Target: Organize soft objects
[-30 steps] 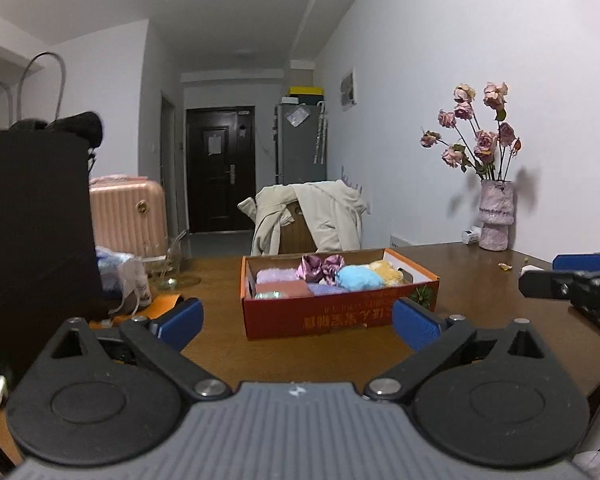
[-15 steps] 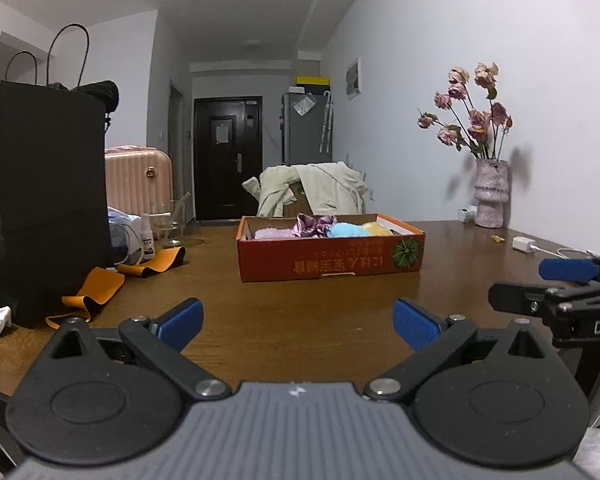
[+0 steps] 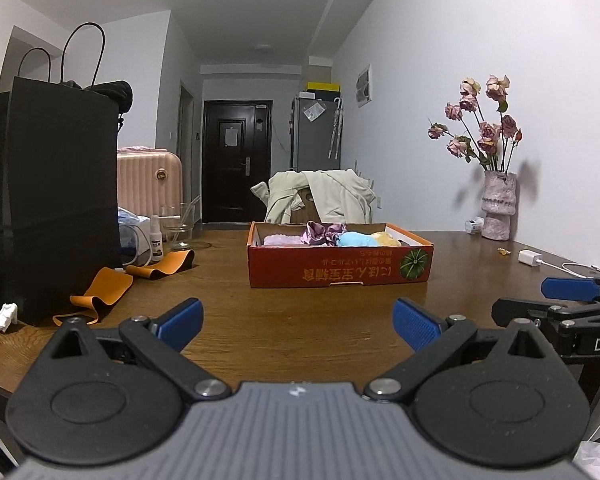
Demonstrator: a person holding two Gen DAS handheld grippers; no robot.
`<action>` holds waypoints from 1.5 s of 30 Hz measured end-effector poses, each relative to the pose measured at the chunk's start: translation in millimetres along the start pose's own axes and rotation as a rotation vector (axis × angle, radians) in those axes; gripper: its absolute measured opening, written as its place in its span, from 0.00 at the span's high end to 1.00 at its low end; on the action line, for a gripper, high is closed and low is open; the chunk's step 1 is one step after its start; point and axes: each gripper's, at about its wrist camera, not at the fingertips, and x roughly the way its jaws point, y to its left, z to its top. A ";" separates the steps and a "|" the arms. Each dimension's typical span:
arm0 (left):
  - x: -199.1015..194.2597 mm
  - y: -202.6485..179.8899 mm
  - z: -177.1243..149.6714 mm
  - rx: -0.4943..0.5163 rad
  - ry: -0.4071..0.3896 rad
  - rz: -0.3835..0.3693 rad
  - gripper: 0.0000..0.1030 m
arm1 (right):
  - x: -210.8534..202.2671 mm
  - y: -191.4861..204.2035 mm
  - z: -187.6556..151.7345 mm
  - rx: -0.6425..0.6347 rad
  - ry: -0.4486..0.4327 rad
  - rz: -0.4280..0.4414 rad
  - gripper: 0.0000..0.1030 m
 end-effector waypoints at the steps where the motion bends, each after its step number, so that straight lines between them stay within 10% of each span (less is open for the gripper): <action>1: 0.2 -0.1 0.2 0.002 0.001 0.000 0.00 | -0.1 0.1 0.3 -0.001 0.000 0.000 0.13; 45: -3.1 -4.9 -0.3 0.022 -0.003 -0.008 0.00 | -0.6 1.0 -2.5 0.010 -0.012 -0.006 0.13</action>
